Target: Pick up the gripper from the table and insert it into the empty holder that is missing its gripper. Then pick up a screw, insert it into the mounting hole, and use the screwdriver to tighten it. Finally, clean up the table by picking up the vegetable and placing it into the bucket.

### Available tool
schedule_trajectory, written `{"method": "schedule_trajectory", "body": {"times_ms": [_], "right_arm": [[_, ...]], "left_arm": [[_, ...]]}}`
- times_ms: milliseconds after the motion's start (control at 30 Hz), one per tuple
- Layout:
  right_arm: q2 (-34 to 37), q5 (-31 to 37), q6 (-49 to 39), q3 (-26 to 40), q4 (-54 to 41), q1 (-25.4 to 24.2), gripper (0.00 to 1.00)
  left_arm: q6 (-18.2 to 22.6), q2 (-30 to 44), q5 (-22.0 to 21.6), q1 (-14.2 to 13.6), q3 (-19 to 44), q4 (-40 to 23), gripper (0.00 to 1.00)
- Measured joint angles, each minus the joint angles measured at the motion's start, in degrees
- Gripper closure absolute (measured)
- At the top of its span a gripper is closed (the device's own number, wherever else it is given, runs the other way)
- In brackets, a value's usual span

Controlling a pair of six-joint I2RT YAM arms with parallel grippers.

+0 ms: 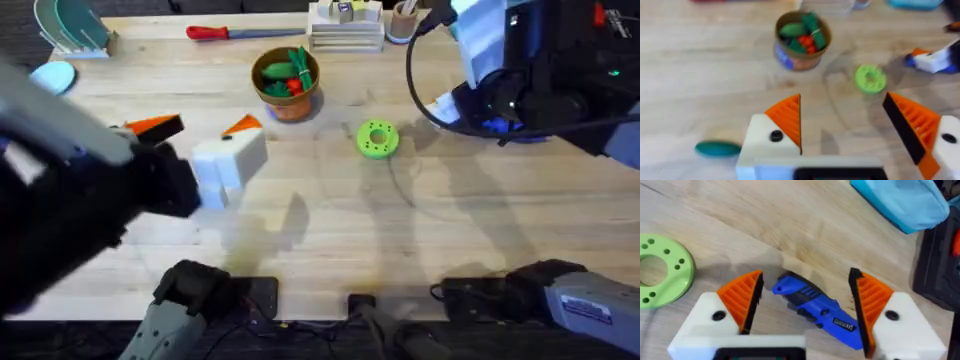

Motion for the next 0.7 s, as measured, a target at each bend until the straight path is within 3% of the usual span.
{"method": "schedule_trajectory", "body": {"times_ms": [100,200,500,600,700], "right_arm": [[0.0,-0.4,0.1,0.0,0.1,0.0,0.009],[0.0,-0.6,0.1,0.0,0.1,0.0,0.009],[0.0,-0.8,0.1,0.0,0.1,0.0,0.007],[0.0,-0.8,0.1,0.0,0.1,0.0,0.008],[0.0,-0.8,0.1,0.0,0.1,0.0,0.01]], "left_arm": [[0.0,8.1,-3.6,0.0,6.5,-7.0,0.007],[0.0,13.9,-5.7,0.0,9.9,-7.8,0.007],[-0.1,22.3,-6.5,0.0,10.7,-9.7,0.008],[-2.9,24.0,-6.8,0.4,10.7,-9.9,0.009],[-8.1,25.8,-6.9,2.9,10.7,-11.2,0.009]]}}
